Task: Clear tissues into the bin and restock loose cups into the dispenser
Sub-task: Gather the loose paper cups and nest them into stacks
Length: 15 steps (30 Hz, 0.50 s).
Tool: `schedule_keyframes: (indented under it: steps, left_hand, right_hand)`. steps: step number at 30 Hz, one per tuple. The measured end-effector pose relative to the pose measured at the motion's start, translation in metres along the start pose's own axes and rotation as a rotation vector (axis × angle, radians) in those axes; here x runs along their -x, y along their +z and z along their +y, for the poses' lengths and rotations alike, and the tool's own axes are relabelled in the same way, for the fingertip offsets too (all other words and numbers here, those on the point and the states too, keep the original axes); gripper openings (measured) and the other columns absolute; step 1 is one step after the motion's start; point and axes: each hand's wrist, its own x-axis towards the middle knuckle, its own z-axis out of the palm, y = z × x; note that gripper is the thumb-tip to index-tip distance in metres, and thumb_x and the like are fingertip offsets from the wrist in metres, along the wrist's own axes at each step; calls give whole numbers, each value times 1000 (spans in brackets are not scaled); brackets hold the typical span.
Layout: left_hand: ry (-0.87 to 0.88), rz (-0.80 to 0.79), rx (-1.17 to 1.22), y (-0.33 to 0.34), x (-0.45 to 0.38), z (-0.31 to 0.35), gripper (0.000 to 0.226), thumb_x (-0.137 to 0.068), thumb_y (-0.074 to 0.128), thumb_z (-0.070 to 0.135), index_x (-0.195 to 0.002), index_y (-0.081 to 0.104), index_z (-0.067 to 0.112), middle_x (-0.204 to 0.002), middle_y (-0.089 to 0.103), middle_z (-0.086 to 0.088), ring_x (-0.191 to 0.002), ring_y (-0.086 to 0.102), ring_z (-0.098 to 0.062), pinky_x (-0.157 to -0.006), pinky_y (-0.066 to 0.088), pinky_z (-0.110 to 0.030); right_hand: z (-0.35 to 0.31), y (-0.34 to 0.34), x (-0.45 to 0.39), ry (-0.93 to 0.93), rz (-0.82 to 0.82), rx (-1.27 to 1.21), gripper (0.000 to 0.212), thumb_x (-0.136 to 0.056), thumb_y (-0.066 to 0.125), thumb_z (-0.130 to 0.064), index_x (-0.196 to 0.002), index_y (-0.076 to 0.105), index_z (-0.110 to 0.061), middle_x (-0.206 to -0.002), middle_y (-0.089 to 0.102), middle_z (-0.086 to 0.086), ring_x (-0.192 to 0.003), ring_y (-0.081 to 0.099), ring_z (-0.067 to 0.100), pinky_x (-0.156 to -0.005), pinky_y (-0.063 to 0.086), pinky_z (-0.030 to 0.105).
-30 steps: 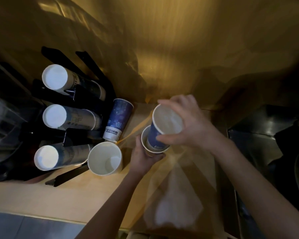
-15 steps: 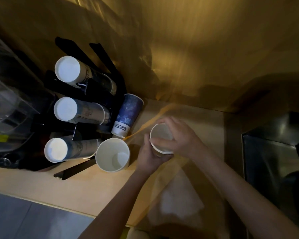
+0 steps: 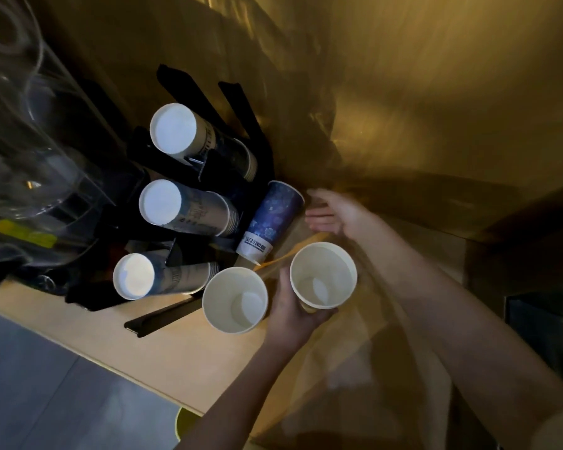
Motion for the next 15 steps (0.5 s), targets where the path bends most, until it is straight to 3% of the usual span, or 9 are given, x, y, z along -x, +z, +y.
schedule_keyframes:
  steps: [4, 6, 10, 15]
  left_hand:
    - [-20, 6, 14, 2, 2, -5, 80, -53, 80, 31, -110, 27, 48, -116, 39, 28, -110, 38, 20, -89, 33, 2]
    - [-19, 13, 11, 1, 1, -8, 77, -53, 78, 39, -109, 27, 49, -115, 38, 31, -109, 38, 20, -90, 35, -2]
    - [1, 13, 14, 1, 1, -10, 79, -56, 78, 37, -114, 25, 50, -112, 35, 47, -111, 39, 18, -91, 35, -2]
    - [11, 10, 18, 2, 0, -9, 79, -56, 76, 36, -112, 24, 57, -112, 32, 48, -112, 37, 17, -92, 32, -1]
  right_hand:
    - [9, 5, -31, 166, 2, -121, 75, -81, 64, -40, -138, 30, -6, -136, 42, 28, -122, 48, 39, -97, 44, 43]
    - [12, 8, -43, 212, -47, -139, 78, -79, 66, -42, -137, 31, -5, -137, 43, 28, -121, 49, 39, -93, 45, 44]
    - [15, 16, -61, 258, -102, -238, 86, -76, 69, -41, -139, 25, -1, -140, 40, 30, -126, 44, 41, -102, 38, 49]
    - [14, 29, -72, 252, -95, -130, 83, -79, 67, -39, -141, 24, -6, -145, 35, 25, -130, 40, 41, -110, 32, 49]
